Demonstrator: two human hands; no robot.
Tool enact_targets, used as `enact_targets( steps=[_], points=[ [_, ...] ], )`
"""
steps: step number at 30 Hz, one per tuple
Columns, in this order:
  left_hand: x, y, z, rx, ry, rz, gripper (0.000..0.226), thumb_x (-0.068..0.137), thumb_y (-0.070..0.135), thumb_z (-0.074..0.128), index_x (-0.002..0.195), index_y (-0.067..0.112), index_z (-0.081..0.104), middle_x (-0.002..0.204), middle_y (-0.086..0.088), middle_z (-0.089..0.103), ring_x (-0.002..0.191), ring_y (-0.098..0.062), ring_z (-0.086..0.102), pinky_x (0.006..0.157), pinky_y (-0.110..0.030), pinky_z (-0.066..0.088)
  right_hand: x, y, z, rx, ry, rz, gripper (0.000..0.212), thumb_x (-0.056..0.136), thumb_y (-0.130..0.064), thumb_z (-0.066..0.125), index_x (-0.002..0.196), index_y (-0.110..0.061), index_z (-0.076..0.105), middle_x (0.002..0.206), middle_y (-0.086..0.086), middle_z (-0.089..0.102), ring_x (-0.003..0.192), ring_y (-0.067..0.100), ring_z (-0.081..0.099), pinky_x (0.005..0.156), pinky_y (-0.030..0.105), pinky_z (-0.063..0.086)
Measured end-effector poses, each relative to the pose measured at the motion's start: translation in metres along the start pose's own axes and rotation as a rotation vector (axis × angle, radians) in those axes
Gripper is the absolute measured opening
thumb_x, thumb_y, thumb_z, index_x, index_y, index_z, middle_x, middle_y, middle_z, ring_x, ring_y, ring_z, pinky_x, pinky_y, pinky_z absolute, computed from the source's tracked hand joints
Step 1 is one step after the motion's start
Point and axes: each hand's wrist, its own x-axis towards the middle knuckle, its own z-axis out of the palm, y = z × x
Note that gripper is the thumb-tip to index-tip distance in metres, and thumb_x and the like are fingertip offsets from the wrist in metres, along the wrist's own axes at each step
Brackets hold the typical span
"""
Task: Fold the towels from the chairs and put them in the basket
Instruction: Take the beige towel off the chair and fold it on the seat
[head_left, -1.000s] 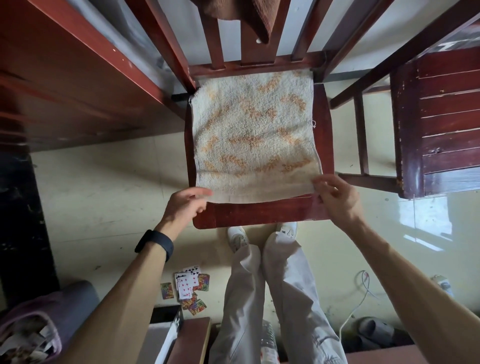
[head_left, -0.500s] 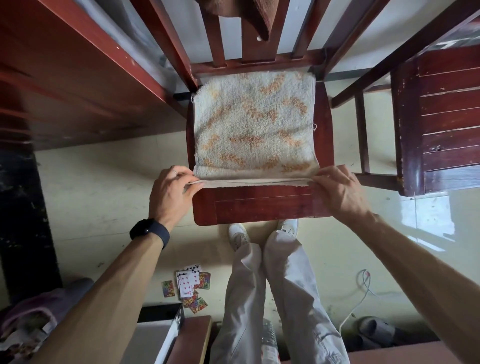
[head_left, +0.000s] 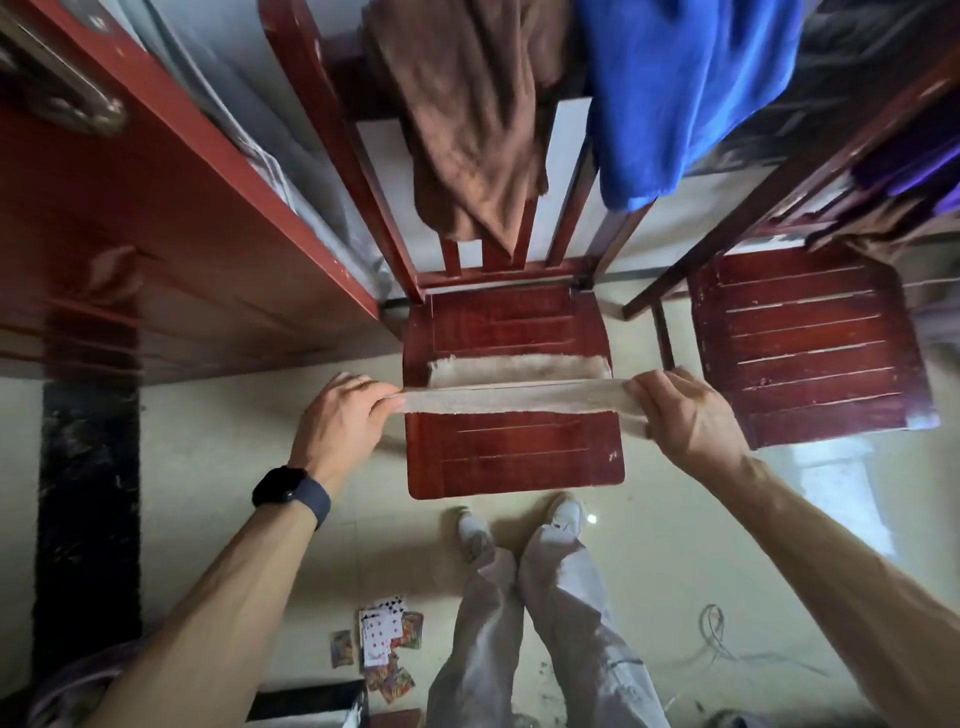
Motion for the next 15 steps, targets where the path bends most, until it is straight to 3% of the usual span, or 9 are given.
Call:
enact_targets(
  steps=[4, 7, 9, 13, 15],
  points=[
    [-0.003, 0.036, -0.096, 0.023, 0.133, 0.08, 0.019, 0.092, 0.03, 0.063, 0.09, 0.019, 0.078, 0.081, -0.001, 0.074, 0.082, -0.024, 0.065, 0.065, -0.032, 0.05, 0.017, -0.012, -0.083, -0.075, 0.002, -0.087, 0.024, 0.099, -0.029, 0.061, 0.09, -0.006, 0.06, 0.077, 0.003, 0.058, 0.068, 0.025, 0.048, 0.065, 0.041, 0.048],
    [-0.011, 0.061, -0.144, 0.076, 0.113, 0.065, 0.014, 0.093, 0.031, 0.067, 0.096, 0.022, 0.078, 0.084, -0.002, 0.074, 0.086, -0.022, 0.065, 0.064, -0.031, 0.051, 0.023, -0.039, -0.135, -0.047, 0.13, -0.127, 0.039, 0.107, -0.028, 0.039, 0.082, -0.005, 0.06, 0.069, 0.006, 0.055, 0.065, 0.029, 0.048, 0.063, 0.039, 0.046],
    [-0.005, 0.064, -0.143, 0.096, 0.047, 0.053, 0.015, 0.092, 0.035, 0.066, 0.098, 0.027, 0.076, 0.089, 0.002, 0.074, 0.09, -0.02, 0.064, 0.067, -0.032, 0.052, 0.029, -0.039, -0.14, -0.052, 0.075, -0.15, 0.048, 0.108, -0.031, 0.028, 0.085, -0.006, 0.061, 0.07, 0.007, 0.056, 0.066, 0.03, 0.048, 0.063, 0.043, 0.049],
    [-0.018, 0.075, -0.161, 0.132, -0.025, 0.052, 0.01, 0.09, 0.035, 0.068, 0.097, 0.031, 0.073, 0.094, 0.005, 0.07, 0.091, -0.019, 0.062, 0.073, -0.034, 0.053, 0.026, -0.05, -0.165, -0.158, 0.007, -0.209, 0.008, 0.095, -0.006, 0.055, 0.091, -0.005, 0.062, 0.072, 0.009, 0.06, 0.066, 0.031, 0.05, 0.063, 0.043, 0.051],
    [-0.025, 0.077, -0.167, 0.16, -0.023, 0.085, 0.01, 0.09, 0.034, 0.067, 0.096, 0.028, 0.073, 0.095, 0.006, 0.071, 0.092, -0.018, 0.06, 0.073, -0.033, 0.051, 0.02, -0.059, -0.174, -0.2, -0.032, -0.291, 0.011, 0.088, 0.0, 0.058, 0.093, -0.007, 0.064, 0.075, 0.006, 0.06, 0.068, 0.028, 0.052, 0.062, 0.039, 0.051]
  ],
)
